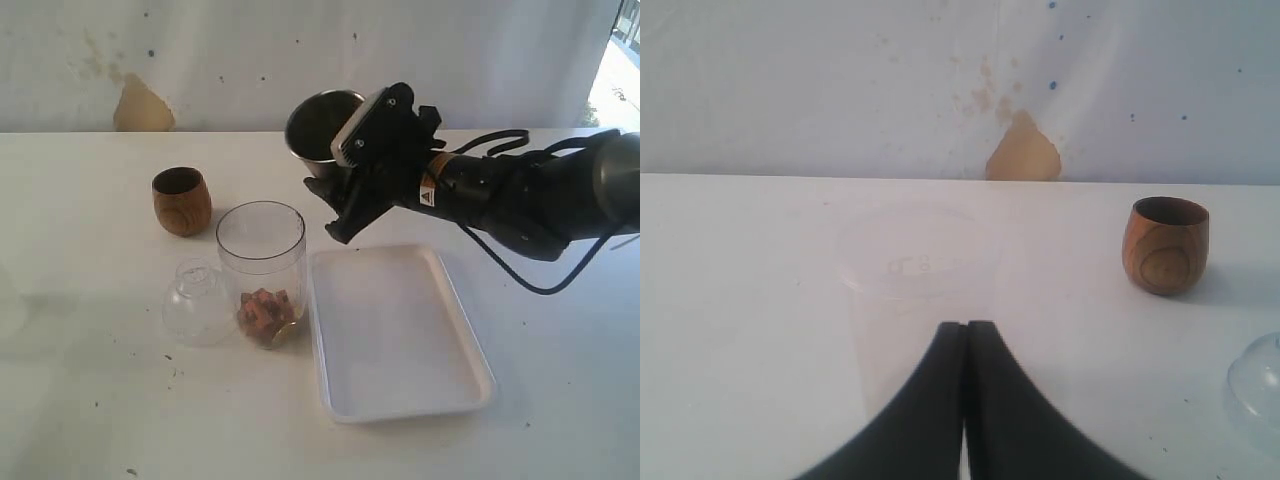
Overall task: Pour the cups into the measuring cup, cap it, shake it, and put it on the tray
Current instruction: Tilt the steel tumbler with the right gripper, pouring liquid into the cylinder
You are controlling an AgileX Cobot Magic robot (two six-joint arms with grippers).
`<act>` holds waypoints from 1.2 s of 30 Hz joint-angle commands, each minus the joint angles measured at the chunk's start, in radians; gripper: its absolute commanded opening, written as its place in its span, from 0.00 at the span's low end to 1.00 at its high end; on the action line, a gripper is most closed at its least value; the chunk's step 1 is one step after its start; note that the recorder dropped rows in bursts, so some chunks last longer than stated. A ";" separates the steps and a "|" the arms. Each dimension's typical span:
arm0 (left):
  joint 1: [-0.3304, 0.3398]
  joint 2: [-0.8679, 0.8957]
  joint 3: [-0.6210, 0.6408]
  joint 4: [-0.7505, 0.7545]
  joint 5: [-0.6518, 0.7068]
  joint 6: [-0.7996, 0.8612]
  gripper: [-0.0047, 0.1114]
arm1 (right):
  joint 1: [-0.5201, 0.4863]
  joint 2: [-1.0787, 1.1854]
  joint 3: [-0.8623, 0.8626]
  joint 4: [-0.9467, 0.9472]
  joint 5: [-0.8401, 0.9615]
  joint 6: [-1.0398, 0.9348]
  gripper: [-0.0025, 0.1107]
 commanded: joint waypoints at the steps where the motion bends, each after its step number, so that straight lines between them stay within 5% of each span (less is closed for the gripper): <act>1: 0.001 -0.005 0.004 -0.001 -0.010 -0.001 0.04 | 0.000 -0.013 -0.013 -0.040 -0.051 -0.027 0.02; 36: 0.001 -0.005 0.004 -0.001 -0.010 -0.001 0.04 | 0.000 -0.013 -0.015 -0.066 -0.051 -0.415 0.02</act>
